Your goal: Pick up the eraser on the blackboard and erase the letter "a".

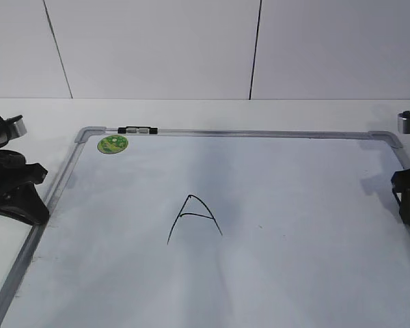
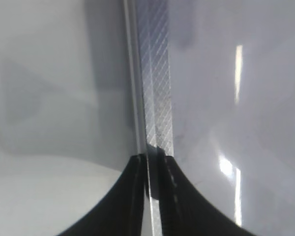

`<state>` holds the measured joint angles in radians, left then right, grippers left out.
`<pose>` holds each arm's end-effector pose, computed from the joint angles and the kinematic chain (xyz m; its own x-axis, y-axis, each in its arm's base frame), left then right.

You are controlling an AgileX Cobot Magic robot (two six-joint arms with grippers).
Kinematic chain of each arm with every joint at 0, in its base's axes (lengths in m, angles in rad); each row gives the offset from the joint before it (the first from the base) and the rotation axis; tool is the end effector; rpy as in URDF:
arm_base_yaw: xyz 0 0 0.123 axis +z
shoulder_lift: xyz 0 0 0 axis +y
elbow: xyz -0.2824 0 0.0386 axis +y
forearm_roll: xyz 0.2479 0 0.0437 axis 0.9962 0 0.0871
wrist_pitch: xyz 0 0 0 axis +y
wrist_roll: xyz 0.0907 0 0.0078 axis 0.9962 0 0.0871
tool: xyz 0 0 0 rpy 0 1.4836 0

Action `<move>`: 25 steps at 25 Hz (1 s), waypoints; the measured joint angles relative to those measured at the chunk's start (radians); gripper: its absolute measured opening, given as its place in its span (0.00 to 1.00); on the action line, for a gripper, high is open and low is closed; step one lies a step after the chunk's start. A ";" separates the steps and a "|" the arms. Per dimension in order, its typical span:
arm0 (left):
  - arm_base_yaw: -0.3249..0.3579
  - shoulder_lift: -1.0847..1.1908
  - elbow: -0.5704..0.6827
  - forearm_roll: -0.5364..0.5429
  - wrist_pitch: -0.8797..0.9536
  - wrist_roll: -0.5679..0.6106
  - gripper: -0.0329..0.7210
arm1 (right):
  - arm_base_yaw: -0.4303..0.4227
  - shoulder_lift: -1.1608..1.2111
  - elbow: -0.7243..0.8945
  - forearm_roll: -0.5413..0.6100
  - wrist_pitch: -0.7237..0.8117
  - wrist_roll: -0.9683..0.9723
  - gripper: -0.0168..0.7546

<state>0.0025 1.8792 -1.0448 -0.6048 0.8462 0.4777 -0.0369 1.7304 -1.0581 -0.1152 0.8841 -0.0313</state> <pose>0.3275 -0.0380 0.1439 -0.9946 0.0410 -0.0951 0.0775 0.9040 -0.4205 0.3130 -0.0197 0.1853 -0.9932 -0.0673 -0.0949 -0.0579 0.9934 -0.0988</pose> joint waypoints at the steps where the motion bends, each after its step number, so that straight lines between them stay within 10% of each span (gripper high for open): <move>1: 0.000 0.000 0.000 0.000 0.000 0.000 0.11 | 0.000 0.000 0.000 0.005 0.001 -0.005 0.75; 25: 0.000 0.000 0.000 0.000 0.000 0.001 0.11 | -0.002 0.039 -0.035 0.053 0.024 -0.057 0.89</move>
<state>0.0025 1.8792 -1.0448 -0.6048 0.8462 0.4786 -0.0384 1.7691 -1.0935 -0.0623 0.9085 -0.0883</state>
